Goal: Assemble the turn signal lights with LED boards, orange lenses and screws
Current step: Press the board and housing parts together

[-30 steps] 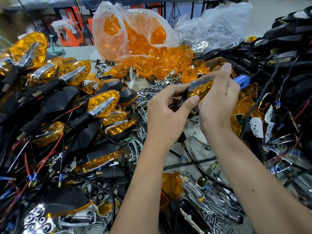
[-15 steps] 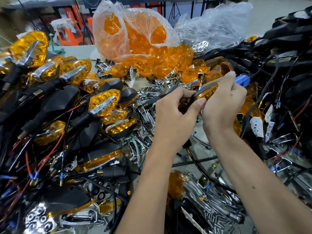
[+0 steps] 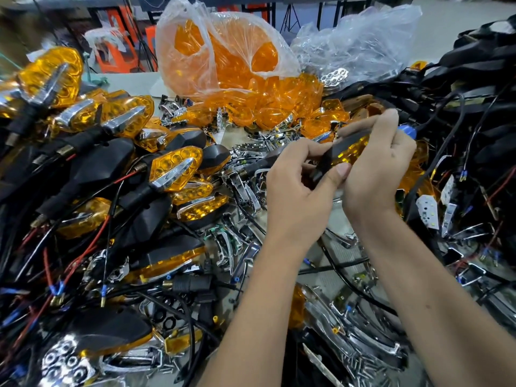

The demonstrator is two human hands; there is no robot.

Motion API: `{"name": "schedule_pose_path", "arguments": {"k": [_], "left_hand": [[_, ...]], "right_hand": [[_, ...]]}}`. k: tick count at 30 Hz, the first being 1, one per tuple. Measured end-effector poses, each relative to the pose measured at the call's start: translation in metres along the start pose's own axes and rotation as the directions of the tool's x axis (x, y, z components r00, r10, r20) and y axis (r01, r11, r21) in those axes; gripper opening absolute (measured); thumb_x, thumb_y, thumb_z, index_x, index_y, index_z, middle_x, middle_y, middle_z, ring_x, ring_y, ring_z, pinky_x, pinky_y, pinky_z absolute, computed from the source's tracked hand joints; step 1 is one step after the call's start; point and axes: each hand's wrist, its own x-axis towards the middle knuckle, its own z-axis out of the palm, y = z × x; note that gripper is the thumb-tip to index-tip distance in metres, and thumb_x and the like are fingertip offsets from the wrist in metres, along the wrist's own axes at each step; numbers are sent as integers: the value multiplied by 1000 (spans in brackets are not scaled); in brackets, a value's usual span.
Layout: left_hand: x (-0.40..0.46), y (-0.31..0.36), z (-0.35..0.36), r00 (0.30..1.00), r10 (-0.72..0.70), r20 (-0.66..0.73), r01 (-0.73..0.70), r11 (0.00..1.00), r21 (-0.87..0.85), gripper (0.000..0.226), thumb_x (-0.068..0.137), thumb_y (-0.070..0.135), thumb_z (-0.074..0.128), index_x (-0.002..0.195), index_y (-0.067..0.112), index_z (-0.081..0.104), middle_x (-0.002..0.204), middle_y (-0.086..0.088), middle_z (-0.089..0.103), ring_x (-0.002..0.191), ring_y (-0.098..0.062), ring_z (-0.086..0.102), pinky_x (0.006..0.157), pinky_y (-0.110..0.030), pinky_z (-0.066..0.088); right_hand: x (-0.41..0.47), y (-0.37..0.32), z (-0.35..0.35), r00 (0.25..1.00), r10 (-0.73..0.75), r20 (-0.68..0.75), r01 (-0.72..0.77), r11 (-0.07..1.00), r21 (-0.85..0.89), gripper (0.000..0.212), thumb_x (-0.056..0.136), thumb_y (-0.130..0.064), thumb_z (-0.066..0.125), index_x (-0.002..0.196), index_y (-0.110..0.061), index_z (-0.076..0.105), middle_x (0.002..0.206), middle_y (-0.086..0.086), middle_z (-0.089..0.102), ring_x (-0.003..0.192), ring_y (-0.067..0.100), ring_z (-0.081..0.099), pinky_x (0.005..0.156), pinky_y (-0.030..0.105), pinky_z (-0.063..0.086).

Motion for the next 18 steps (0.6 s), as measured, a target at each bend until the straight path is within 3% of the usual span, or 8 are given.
{"name": "schedule_pose_path", "arguments": {"k": [3, 5, 7, 10, 13, 15, 16, 18], "left_hand": [[0, 0, -3, 1000, -16, -13, 15, 999, -29, 29, 82, 8, 85, 103, 12, 65, 106, -7, 69, 98, -27, 68, 85, -49, 57], [0, -1, -8, 1000, -14, -2, 14, 999, -43, 32, 80, 5, 87, 103, 12, 66, 108, -7, 70, 100, -25, 68, 87, -48, 58], [-1, -2, -10, 1000, -3, -7, 2, 998, -66, 33, 79, 1, 86, 102, 11, 66, 109, -6, 71, 101, -22, 68, 88, -42, 59], [0, -1, -11, 1000, 26, 4, -25, 996, -81, 37, 77, -5, 85, 100, 16, 66, 109, -2, 71, 102, -15, 68, 87, -28, 57], [-1, -1, -13, 996, 42, 83, -38, 998, -42, 39, 79, 2, 84, 107, 23, 69, 111, 5, 71, 103, -12, 68, 86, -24, 55], [-2, 0, -13, 992, 61, 112, -62, 998, -1, 37, 81, 6, 83, 112, 24, 72, 114, 4, 71, 107, -13, 67, 88, -29, 55], [-3, 0, -12, 992, 64, 112, -64, 998, 0, 36, 82, 6, 84, 112, 22, 73, 114, 2, 71, 107, -14, 67, 89, -30, 56], [-3, 1, -12, 993, 50, 107, -49, 999, -19, 33, 82, 3, 84, 109, 19, 73, 113, -3, 72, 105, -13, 68, 87, -29, 55]], "right_hand": [[1, -10, 2, 971, 217, 103, -235, 946, 222, 53, 109, -35, 35, 71, -11, 63, 68, 9, 63, 65, 23, 62, 61, 34, 54], [-5, -13, 4, 929, 336, 157, -368, 889, 271, 55, 111, -43, 30, 77, -11, 59, 71, 9, 60, 66, 22, 62, 62, 34, 56], [-10, -20, 5, 882, 435, 184, -472, 806, 358, 57, 110, -53, 29, 79, -13, 56, 70, 6, 59, 65, 21, 63, 70, 39, 60], [-7, -29, 5, 819, 538, 201, -560, 670, 487, 51, 107, -58, 37, 85, -15, 53, 75, 4, 57, 68, 18, 61, 71, 36, 59], [-6, -29, -1, 734, 614, 290, -671, 592, 447, 52, 107, -54, 36, 77, -20, 64, 84, 0, 64, 88, 17, 60, 97, 34, 49], [-8, -25, -5, 708, 645, 286, -706, 655, 270, 46, 112, -36, 30, 82, -26, 64, 84, -7, 64, 80, 7, 60, 79, 19, 51], [-7, -20, -7, 715, 644, 273, -699, 673, 242, 42, 113, -28, 28, 85, -28, 59, 85, -9, 61, 74, 3, 58, 67, 16, 51], [-8, -20, -7, 719, 621, 312, -694, 661, 284, 56, 113, -27, 25, 74, -32, 65, 72, -10, 63, 69, 4, 55, 63, 15, 47]]}}
